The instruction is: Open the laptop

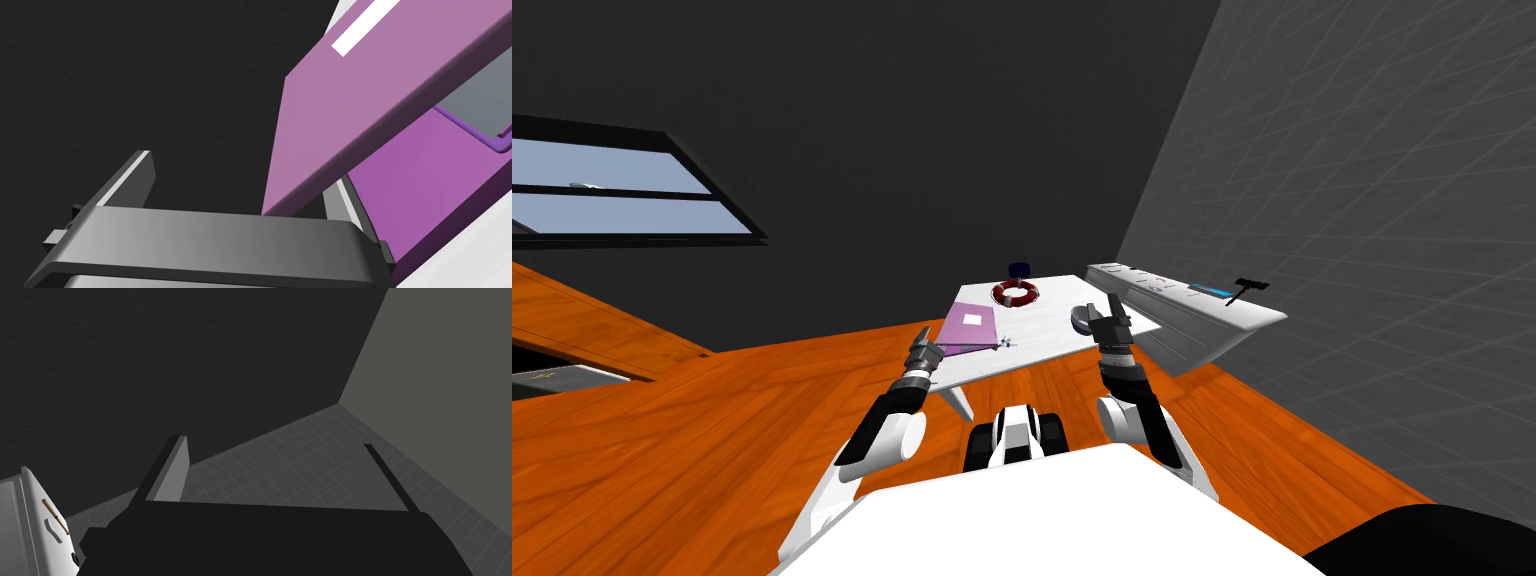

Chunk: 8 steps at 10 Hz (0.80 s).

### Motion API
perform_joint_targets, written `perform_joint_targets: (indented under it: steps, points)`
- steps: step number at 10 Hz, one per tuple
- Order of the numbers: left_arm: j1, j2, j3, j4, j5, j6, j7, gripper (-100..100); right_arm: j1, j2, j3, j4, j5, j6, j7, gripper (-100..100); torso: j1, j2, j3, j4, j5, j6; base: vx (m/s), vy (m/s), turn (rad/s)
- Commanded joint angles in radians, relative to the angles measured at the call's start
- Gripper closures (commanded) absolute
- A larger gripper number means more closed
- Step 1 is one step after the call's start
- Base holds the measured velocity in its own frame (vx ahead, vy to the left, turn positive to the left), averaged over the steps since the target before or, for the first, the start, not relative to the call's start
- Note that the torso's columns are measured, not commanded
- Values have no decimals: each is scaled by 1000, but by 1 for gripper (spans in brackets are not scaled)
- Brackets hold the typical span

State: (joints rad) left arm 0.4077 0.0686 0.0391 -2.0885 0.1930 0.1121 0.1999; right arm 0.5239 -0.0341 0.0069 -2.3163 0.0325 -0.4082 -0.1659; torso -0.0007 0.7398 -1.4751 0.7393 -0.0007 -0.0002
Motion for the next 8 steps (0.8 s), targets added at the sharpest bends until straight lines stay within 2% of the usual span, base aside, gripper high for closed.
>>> perform_joint_targets:
  steps: [1, 2, 3, 8]
  points:
    - [24, 7, 7, -77, 7, 53, 8, -100, 0, 0, 0, 0, 0, 0, 0, 0, 0, 0, 0, 0, 0, 0, 25, -6, 4]
    - [17, 8, 7, -56, 6, 39, 7, -100, 0, 0, 0, 0, 0, 0, 0, 0, 0, -1, 0, 0, 0, 0, 11, -2, 2]
    - [17, 8, 8, -59, 7, 44, 8, 0, 0, 0, 0, 0, 0, 0, 0, 0, 1, -1, 0, -1, 1, 0, 0, 0, 0]
    - [21, 8, 7, -54, 6, 48, 7, 0, 0, 0, 0, 0, 0, 0, 0, 0, 0, -1, 0, 0, 0, 0, 0, 0, 0]
